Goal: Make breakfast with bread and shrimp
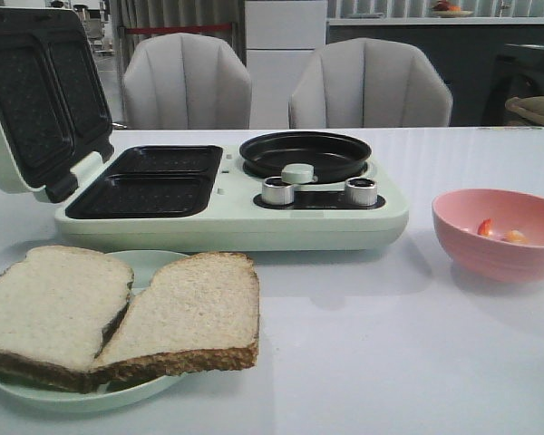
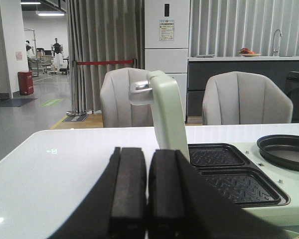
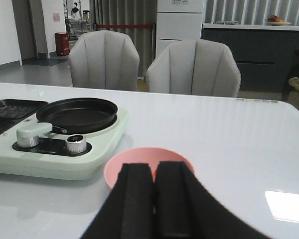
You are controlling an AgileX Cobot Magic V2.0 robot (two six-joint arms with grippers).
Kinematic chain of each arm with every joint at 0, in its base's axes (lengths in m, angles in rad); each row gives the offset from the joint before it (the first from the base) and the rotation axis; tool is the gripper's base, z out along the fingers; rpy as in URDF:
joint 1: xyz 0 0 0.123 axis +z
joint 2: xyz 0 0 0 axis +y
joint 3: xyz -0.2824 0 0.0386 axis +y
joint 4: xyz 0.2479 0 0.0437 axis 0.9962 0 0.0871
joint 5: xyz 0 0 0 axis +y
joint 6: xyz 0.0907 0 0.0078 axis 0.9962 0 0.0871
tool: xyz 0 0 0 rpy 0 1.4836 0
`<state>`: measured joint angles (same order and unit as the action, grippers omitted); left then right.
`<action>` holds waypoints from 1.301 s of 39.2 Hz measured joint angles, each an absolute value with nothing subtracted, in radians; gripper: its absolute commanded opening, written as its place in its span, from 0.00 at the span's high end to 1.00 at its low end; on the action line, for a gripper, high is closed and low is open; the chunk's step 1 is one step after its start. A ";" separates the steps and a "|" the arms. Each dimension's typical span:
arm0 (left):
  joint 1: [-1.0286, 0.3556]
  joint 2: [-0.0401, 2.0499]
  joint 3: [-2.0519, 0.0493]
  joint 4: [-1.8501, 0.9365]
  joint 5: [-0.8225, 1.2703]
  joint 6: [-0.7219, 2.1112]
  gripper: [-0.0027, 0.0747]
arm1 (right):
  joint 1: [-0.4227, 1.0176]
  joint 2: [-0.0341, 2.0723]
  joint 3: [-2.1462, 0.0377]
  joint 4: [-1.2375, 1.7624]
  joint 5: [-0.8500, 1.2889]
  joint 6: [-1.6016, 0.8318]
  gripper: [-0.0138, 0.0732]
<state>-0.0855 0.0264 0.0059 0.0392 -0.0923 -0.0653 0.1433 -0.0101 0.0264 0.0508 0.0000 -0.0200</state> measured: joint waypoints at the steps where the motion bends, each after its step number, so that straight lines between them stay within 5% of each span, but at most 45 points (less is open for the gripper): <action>1: -0.086 0.026 0.006 0.039 -0.092 -0.065 0.82 | 0.143 -0.010 0.026 0.051 0.000 -0.020 0.68; 34: -0.086 0.026 0.006 0.039 -0.097 -0.065 0.82 | 0.143 -0.010 0.026 0.051 0.013 -0.020 0.68; 51: -0.086 0.026 -0.044 0.039 -0.302 -0.065 0.82 | 0.143 -0.010 0.026 0.051 0.015 -0.020 0.68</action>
<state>-0.0855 0.0264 -0.0441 0.0392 -0.3024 -0.0653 0.1433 -0.0101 0.0264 0.0508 0.0147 -0.0200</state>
